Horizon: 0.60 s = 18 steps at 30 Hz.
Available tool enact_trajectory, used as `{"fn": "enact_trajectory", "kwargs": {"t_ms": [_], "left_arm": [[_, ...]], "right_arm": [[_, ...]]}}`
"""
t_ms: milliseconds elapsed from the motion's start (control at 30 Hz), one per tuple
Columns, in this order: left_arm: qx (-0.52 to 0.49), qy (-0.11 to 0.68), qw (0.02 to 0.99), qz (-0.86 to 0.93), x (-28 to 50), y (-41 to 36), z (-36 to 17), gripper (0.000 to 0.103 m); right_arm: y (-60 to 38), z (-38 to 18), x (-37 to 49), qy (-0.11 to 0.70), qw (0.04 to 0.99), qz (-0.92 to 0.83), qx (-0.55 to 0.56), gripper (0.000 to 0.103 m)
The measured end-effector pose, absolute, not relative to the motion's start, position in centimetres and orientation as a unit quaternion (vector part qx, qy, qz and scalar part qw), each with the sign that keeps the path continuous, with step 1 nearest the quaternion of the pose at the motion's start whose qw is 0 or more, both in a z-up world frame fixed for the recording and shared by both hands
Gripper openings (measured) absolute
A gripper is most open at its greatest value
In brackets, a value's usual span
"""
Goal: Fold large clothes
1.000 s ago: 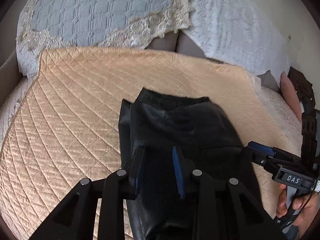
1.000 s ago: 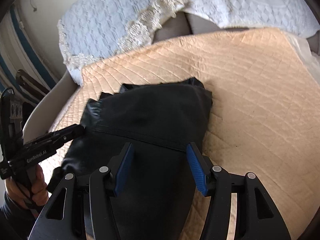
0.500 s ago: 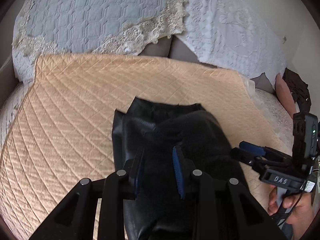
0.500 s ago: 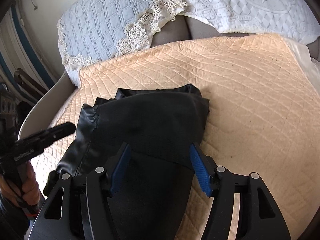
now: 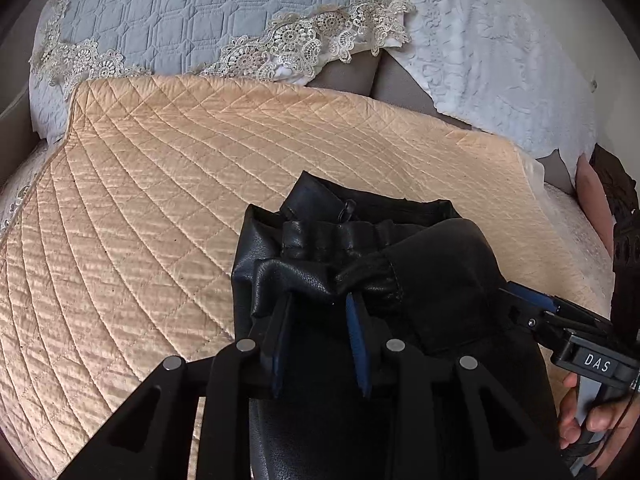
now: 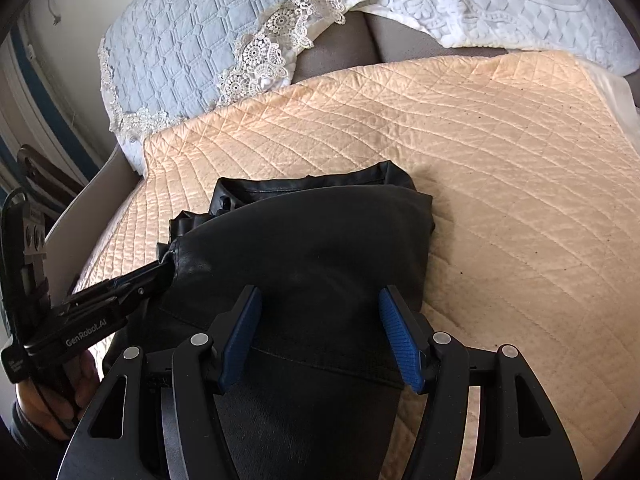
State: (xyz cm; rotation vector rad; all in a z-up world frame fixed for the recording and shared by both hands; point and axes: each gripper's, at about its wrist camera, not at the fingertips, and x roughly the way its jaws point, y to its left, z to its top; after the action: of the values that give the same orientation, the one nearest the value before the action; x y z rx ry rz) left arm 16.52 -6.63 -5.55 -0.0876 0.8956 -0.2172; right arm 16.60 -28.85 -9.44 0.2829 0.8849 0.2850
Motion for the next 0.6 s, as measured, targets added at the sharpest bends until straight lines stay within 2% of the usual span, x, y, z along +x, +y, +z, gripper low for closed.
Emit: {"fn": "enact_trajectory", "kwargs": {"t_ms": [233,333,600], "left_arm": [[-0.036,0.43,0.896,-0.105,16.7,-6.6,-5.7,0.03],[-0.041,0.43,0.896,-0.107,16.7,-6.4,-5.7,0.03],[-0.044,0.435,0.893,-0.112,17.3,-6.1,-6.2,0.03]], "right_arm": [[-30.4,-9.2,15.9,0.422,0.882,0.136,0.159,0.062],[-31.8,-10.2,15.7,0.432,0.868,0.142,0.201,0.068],[-32.4,-11.7,16.3,0.445,0.845,0.158,0.252,0.072]]}}
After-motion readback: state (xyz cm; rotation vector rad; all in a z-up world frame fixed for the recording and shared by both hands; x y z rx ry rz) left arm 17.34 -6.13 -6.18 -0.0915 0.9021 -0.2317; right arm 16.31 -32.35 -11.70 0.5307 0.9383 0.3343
